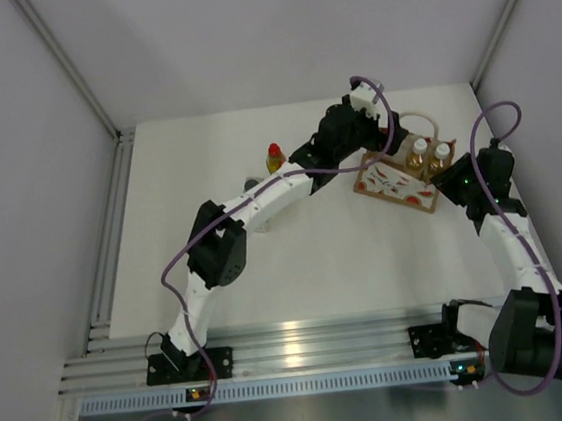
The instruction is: Take the personal care products out of the canvas bag
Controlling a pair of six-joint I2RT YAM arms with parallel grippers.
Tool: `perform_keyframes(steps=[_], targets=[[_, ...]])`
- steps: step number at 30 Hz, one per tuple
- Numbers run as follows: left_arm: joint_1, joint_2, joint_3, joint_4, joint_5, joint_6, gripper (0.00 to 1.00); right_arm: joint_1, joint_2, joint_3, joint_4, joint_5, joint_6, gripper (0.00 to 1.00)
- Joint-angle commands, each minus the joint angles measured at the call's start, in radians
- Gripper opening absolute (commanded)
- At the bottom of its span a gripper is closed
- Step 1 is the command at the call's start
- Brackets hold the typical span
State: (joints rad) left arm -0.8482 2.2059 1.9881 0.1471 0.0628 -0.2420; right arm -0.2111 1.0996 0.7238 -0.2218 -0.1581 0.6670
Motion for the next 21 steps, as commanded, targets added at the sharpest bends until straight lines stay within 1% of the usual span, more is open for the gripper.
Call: perform_keyframes(steps=[1,8,15,19,21], targets=[[-0.009,0.026,0.103,0.028,0.019,-0.008,0.98,0.006,-0.046,-0.026,0.07,0.031,0.042,0.29],[-0.026,0.098,0.152,0.028,0.025,-0.017,0.98,-0.004,-0.089,-0.087,0.085,0.049,0.059,0.3],[-0.066,0.15,0.187,0.028,-0.027,0.016,0.98,-0.016,-0.044,-0.092,0.116,0.006,0.051,0.3],[-0.08,0.175,0.193,0.028,-0.115,0.058,0.94,-0.016,-0.046,-0.096,0.122,0.005,0.057,0.27],[-0.086,0.193,0.199,0.028,-0.135,0.067,0.93,-0.016,-0.061,-0.1,0.122,0.009,0.057,0.23]])
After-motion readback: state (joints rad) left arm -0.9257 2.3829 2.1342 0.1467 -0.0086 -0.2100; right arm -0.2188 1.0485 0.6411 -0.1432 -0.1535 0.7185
